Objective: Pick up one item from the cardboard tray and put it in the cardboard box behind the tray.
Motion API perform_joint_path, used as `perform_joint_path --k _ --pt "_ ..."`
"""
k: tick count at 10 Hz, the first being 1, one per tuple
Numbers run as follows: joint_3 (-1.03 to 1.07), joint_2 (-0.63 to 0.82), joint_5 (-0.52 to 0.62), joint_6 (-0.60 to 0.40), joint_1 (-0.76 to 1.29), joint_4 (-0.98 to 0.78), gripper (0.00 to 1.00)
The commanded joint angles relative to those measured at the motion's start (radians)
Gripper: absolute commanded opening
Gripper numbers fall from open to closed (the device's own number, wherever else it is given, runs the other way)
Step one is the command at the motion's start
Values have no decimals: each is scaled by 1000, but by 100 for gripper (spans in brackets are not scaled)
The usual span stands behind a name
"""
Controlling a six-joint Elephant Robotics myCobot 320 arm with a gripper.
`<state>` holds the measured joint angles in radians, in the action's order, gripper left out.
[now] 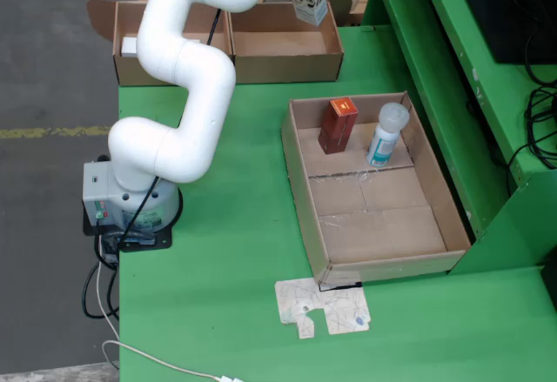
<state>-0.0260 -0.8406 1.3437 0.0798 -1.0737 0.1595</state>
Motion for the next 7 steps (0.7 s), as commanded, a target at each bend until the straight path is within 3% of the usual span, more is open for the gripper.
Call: perform_joint_path --k 1,7 --pt "26 38 74 76 -8 -21 0" --pt "26 27 185 197 -36 -39 0"
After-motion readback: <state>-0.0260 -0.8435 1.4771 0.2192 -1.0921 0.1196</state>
